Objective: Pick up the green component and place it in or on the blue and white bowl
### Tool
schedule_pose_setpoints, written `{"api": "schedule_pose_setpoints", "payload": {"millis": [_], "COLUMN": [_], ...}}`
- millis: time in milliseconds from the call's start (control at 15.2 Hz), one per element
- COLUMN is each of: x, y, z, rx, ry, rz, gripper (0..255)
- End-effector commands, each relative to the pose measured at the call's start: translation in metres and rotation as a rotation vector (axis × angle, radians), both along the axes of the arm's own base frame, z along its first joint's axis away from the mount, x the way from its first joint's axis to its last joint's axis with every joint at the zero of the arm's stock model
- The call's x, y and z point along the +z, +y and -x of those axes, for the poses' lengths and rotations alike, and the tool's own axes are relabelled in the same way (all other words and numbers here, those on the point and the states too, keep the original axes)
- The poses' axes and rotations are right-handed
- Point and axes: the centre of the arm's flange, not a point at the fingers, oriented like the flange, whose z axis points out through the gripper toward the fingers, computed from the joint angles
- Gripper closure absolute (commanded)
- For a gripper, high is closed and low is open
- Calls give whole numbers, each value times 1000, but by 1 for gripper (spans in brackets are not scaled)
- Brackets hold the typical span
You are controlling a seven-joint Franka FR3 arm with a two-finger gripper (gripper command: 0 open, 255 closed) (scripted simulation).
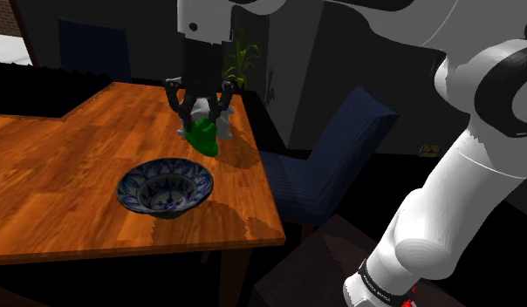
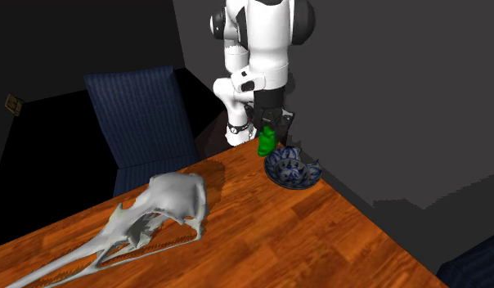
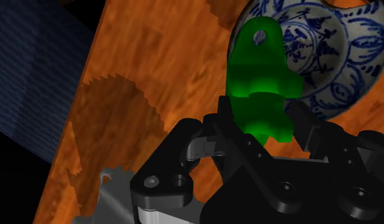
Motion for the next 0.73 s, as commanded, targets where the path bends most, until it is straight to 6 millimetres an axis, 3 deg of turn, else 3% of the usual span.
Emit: {"api": "schedule_pose_setpoints", "payload": {"millis": [0, 264, 660], "x": [-1, 1, -31], "y": [26, 80, 80], "z": [3, 11, 11], "rx": [-2, -2, -2], "ry": [0, 0, 0], "rz": [-1, -1, -1], "gripper": [255, 255, 255]}}
